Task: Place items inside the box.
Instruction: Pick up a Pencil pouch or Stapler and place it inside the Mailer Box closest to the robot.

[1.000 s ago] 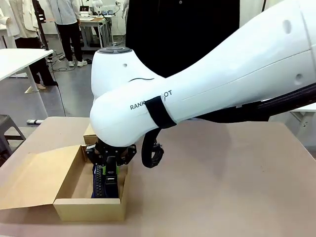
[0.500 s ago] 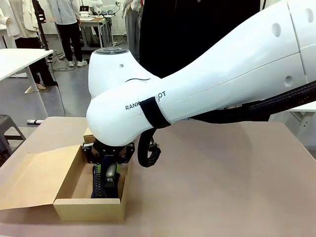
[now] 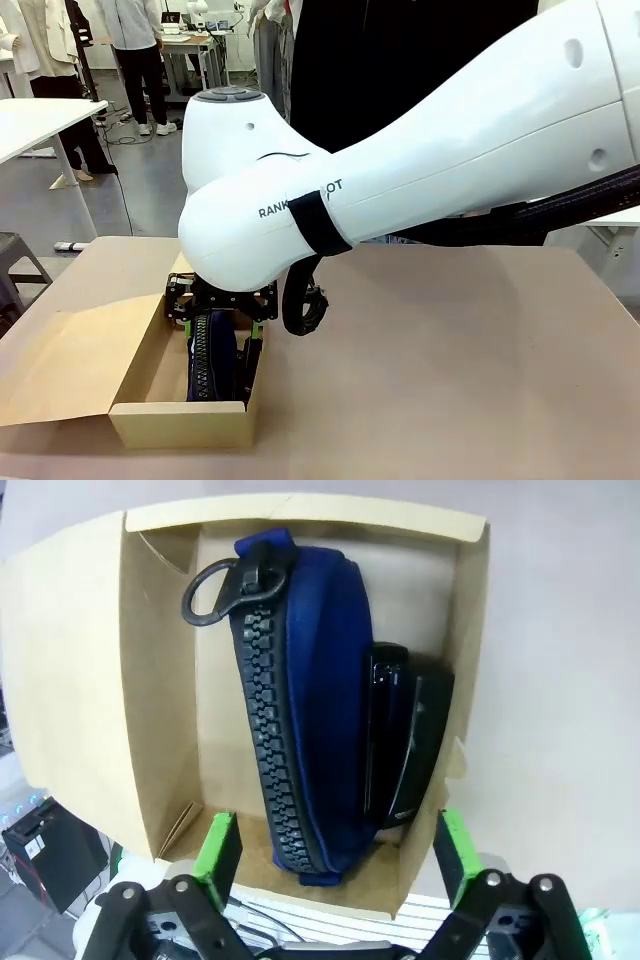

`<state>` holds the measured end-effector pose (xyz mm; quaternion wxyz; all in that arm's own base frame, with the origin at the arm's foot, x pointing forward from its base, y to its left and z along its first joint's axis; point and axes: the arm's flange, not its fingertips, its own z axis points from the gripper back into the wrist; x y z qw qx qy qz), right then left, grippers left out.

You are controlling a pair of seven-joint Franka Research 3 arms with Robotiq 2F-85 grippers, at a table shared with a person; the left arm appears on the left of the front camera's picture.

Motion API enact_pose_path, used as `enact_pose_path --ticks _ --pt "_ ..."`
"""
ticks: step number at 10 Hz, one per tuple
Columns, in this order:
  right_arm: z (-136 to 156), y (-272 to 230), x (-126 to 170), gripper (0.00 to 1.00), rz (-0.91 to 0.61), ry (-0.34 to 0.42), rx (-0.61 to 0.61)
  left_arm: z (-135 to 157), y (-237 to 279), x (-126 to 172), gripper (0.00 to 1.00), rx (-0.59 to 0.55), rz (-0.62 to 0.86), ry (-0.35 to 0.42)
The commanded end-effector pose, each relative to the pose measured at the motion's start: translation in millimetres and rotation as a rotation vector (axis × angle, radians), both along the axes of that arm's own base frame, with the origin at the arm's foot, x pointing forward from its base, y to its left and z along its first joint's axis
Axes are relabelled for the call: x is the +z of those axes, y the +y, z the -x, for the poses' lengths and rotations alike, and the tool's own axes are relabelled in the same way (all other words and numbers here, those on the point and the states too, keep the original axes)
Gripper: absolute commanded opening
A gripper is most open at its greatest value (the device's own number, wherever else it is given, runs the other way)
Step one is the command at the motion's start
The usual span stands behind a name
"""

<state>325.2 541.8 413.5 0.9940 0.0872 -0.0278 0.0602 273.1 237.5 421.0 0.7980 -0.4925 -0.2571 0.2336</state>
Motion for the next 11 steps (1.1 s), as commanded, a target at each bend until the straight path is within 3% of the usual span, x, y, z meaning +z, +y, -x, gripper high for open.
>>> enact_pose_path --ticks 1,3,4,6,7,9,11 --pt "12.7 -33.1 7.0 1.0 -0.064 -0.034 -0.012 1.7 -1.4 -1.4 1.0 -0.004 0.009 -0.032" --pt "18.4 -128.7 29.5 1.0 -0.191 0.044 0.051 1.7 -1.4 -1.4 1.0 -0.004 0.009 -0.032" --pt "25.5 -195.9 37.1 1.0 -0.227 0.074 0.008 1.7 -1.4 -1.4 1.0 -0.004 0.009 -0.032" --pt "41.7 -290.4 52.6 1.0 -0.313 0.066 -0.008 1.7 -1.4 -1.4 1.0 -0.004 0.009 -0.032" --pt "49.6 -340.0 54.5 1.0 -0.332 0.139 -0.079 1.7 -1.4 -1.4 1.0 -0.004 0.009 -0.032" --pt "68.4 -428.3 44.7 1.0 -0.573 0.179 -0.129 1.7 -1.4 -1.4 1.0 -0.004 0.009 -0.032" --pt "98.1 -483.3 12.7 1.0 -0.745 0.268 -0.167 1.7 -1.4 -1.4 1.0 -0.004 0.009 -0.032"
